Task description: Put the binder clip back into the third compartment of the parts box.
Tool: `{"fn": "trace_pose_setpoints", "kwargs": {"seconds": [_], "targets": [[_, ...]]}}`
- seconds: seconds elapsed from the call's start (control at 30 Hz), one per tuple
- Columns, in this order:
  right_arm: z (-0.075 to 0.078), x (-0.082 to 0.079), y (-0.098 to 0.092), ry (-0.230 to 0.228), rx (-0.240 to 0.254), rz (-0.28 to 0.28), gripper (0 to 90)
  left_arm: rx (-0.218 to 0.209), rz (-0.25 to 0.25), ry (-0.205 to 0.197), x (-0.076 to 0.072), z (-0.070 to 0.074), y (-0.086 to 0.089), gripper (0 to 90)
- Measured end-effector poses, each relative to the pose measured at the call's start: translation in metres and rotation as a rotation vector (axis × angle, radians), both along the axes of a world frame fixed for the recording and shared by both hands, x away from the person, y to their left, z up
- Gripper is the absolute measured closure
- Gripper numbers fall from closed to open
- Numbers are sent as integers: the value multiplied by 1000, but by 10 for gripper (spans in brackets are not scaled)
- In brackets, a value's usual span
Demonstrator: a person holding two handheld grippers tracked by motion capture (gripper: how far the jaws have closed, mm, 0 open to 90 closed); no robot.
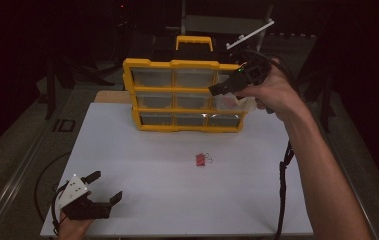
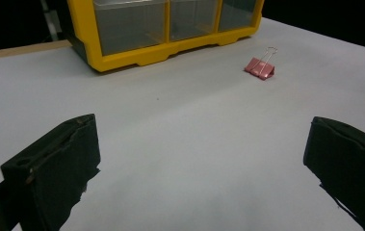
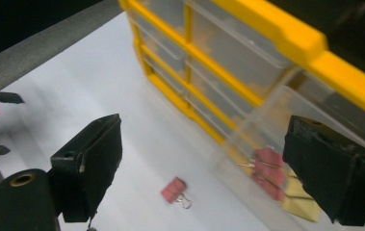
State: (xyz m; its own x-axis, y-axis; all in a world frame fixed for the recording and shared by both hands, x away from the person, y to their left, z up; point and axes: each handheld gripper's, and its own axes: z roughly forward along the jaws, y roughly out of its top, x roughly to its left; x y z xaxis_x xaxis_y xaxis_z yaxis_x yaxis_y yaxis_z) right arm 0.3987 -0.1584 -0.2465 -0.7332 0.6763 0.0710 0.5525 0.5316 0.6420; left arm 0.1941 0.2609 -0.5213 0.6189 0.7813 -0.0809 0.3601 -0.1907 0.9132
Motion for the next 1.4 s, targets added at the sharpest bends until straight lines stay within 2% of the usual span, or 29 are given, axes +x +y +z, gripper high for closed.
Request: {"fn": "trace_pose_setpoints", "kwargs": {"seconds": [0.37,0.47,0.57,0.6,0.77,1.0,1.07,1.1,1.4], "targets": [[-13,-14,33,3,-3,98,133,3,-3,3,0,-1,0,1],[-25,-20,48,15,-18,135,134,0,-1,3,0,0,0,1],[-31,-23,54,18,-30,143,134,0,-2,3,0,0,0,1],[-39,-25,59,26,-33,157,135,1,-3,2,0,0,0,1],[-56,-28,66,31,-55,164,134,1,-2,3,0,-1,0,1],[-88,-35,71,51,-98,159,134,4,-4,2,0,0,0,1],[-91,-36,71,52,-102,157,134,4,-3,2,0,0,0,1],[-103,-37,71,66,-111,153,134,4,-3,2,0,0,0,1],[-142,-37,67,99,-167,126,134,1,-2,3,0,0,0,1]]}}
